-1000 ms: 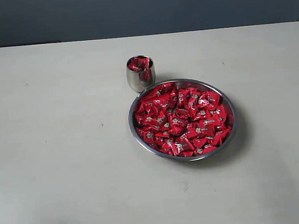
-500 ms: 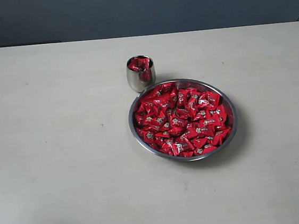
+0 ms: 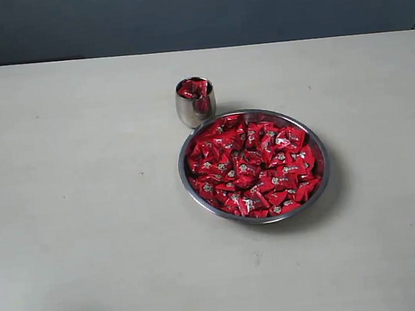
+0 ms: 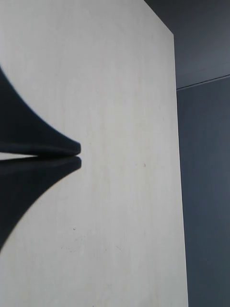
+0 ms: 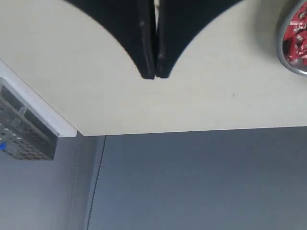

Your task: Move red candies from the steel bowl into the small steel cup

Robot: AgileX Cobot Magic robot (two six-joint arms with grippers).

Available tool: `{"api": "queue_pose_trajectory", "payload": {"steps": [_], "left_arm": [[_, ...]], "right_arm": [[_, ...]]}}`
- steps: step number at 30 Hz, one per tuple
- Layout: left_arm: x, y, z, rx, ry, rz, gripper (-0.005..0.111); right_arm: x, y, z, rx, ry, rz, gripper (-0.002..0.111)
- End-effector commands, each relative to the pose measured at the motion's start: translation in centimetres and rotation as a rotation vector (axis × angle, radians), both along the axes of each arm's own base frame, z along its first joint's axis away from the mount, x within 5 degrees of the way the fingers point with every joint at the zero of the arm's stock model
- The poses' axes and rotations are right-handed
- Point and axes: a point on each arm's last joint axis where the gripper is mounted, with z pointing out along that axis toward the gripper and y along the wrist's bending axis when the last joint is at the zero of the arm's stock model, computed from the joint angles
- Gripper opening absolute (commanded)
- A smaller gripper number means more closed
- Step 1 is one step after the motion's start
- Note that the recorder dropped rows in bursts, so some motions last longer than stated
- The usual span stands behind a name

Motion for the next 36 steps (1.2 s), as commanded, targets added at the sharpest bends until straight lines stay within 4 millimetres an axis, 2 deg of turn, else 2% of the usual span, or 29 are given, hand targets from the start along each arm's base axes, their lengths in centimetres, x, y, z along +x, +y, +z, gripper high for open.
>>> {"api": "queue_pose_trajectory", "payload": {"steps": [1,4,6,19,36], "left_arm": [[0.0,0.0,-0.1,0.002,-0.008,-0.008,0.000],[0.0,0.0,-0.1,0.002,-0.008,-0.008,0.000],[0.0,0.0,-0.1,0.002,-0.008,-0.008,0.000],[0.0,0.0,-0.1,0.002,-0.008,-0.008,0.000],[0.0,0.0,-0.1,0.002,-0.008,-0.008,0.000]], "right_arm": [[0.1,0.4,-1.1,-0.061,0.030,0.061,-0.001],[0.2,0.4,-2.2,-0.057,0.020,0.056,-0.001],[0.1,0.4,-2.0,-0.051,-0.017,0.053,-0.001],[-0.5,0.4,-3.5,-0.076,0.134,0.061,-0.001],[-0.5,0.5,-3.5,-0.051,0.133,0.065,-0.001]]}}
